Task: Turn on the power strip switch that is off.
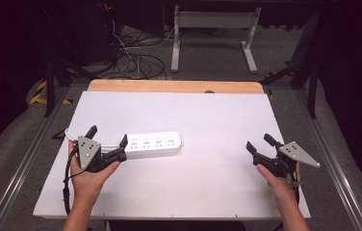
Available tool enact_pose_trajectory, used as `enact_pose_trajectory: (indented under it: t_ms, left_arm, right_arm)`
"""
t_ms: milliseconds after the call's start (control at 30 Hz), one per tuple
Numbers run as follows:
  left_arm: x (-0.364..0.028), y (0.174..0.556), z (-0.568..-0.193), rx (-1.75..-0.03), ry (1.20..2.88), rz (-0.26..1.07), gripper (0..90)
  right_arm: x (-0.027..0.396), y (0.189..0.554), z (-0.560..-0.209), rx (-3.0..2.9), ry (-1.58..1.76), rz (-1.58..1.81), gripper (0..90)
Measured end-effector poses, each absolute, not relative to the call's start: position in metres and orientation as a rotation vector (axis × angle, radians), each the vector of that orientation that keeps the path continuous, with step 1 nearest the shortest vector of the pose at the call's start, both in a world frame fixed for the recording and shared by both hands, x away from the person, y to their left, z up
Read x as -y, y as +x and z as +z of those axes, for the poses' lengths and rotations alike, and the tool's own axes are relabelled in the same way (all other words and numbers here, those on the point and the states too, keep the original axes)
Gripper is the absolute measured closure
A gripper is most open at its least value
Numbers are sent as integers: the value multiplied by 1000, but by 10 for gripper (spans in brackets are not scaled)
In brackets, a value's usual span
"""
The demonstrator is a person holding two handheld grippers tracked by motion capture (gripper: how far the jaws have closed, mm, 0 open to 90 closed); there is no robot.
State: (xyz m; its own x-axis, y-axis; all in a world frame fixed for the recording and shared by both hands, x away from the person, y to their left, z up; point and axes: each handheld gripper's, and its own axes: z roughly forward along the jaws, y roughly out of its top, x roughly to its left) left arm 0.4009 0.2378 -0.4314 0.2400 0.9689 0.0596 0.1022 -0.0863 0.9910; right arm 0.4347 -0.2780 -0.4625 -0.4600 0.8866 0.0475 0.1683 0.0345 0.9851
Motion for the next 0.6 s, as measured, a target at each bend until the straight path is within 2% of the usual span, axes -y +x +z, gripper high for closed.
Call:
enact_pose_trajectory:
  t_ms: [600]
  left_arm:
    - [-241,403,-434,-1093,1471,1018,27]
  right_arm:
    - [277,436,-463,-1693,1083,1476,235]
